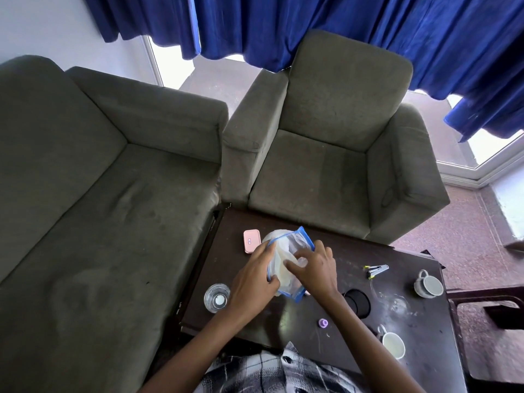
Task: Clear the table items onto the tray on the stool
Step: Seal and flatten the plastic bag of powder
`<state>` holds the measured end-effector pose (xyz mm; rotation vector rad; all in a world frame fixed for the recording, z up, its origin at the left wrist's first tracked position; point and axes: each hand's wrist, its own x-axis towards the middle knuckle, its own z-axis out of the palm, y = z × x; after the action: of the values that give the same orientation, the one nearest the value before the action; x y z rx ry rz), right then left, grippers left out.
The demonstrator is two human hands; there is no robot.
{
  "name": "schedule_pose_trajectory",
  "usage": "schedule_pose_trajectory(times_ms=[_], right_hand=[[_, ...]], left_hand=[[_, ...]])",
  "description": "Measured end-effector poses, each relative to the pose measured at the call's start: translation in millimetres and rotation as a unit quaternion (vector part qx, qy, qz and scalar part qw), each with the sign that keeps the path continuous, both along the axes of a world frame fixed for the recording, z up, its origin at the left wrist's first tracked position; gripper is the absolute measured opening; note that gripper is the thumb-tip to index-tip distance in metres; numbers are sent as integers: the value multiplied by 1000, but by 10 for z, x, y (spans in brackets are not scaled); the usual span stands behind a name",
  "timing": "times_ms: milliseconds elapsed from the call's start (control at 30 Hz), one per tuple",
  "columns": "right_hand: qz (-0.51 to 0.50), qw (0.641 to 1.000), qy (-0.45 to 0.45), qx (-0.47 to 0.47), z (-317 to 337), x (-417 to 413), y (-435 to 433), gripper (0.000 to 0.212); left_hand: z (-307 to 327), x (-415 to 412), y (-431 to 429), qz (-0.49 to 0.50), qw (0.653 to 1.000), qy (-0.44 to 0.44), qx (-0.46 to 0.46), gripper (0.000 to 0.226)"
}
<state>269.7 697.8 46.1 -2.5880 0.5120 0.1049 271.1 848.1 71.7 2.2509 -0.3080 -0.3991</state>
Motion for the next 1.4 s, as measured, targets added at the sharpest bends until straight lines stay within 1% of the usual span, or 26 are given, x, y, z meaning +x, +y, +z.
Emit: schedule_pose_trajectory(times_ms=[67, 133, 233, 300, 367, 467, 567, 600, 633, 667, 767, 833, 967, 1000, 1100, 1200, 1267, 1333, 1400], right_hand=[[-7, 1000, -2, 5, -8, 2, -11, 27], [-25, 997, 5, 67, -3, 16, -40, 25], [-39, 986, 11, 161, 44, 41, -73, 15], [-59, 971, 14, 231, 93, 34, -64, 32], [-107, 937, 11, 332, 154, 2, -42, 25], [-177, 878, 23, 444, 204, -56, -24, 17], [-275, 791, 46, 545, 207, -92, -52, 6], [-300, 767, 44, 566, 186, -104, -79, 11], [-321, 748, 38, 579, 178, -120, -104, 16], [-334, 737, 26, 587, 160, -136, -131, 19], [-360, 723, 10, 589, 153, -229, -203, 30], [-370, 707, 0, 603, 149, -305, -271, 38], [-380, 666, -38, 641, 158, -483, -525, 25], [-377, 661, -47, 647, 171, -524, -603, 25], [-386, 660, -58, 642, 181, -629, -824, 34], [-406, 651, -62, 639, 148, -717, -984, 37], [-410, 648, -61, 640, 120, -755, -1067, 35], [-410, 645, -58, 642, 110, -773, -1144, 29], [-414, 644, -54, 641, 107, -788, -1223, 27]], left_hand=[[10, -3, -5, -4, 1000, 0, 3, 71], [0, -7, -1, -10, 1000, 1, 11, 71], [-46, 11, 20, -14, 1000, 2, 21, 73], [-80, 31, 33, -22, 999, 0, 25, 76], [-107, 49, 35, -35, 999, 4, 34, 79], [-145, 58, 19, -49, 997, 20, 61, 80], [-221, 65, -4, -55, 994, 28, 88, 81], [-259, 69, -8, -58, 994, 31, 87, 82], [-298, 74, -10, -61, 994, 35, 83, 83], [-341, 77, -10, -64, 994, 40, 79, 84], [-468, 79, -7, -70, 994, 50, 72, 85], [-559, 79, -12, -69, 993, 53, 78, 82], [-769, 57, -21, -83, 985, 80, 128, 80], [-825, 52, -29, -88, 981, 91, 148, 79], [-998, 37, -84, -97, 968, 112, 204, 76], [-1194, 33, -211, -111, 956, 113, 247, 71], [-1342, 32, -336, -117, 949, 125, 265, 67], [-1485, 29, -477, -122, 938, 169, 278, 63], [-1616, 15, -616, -139, 930, 205, 272, 64]])
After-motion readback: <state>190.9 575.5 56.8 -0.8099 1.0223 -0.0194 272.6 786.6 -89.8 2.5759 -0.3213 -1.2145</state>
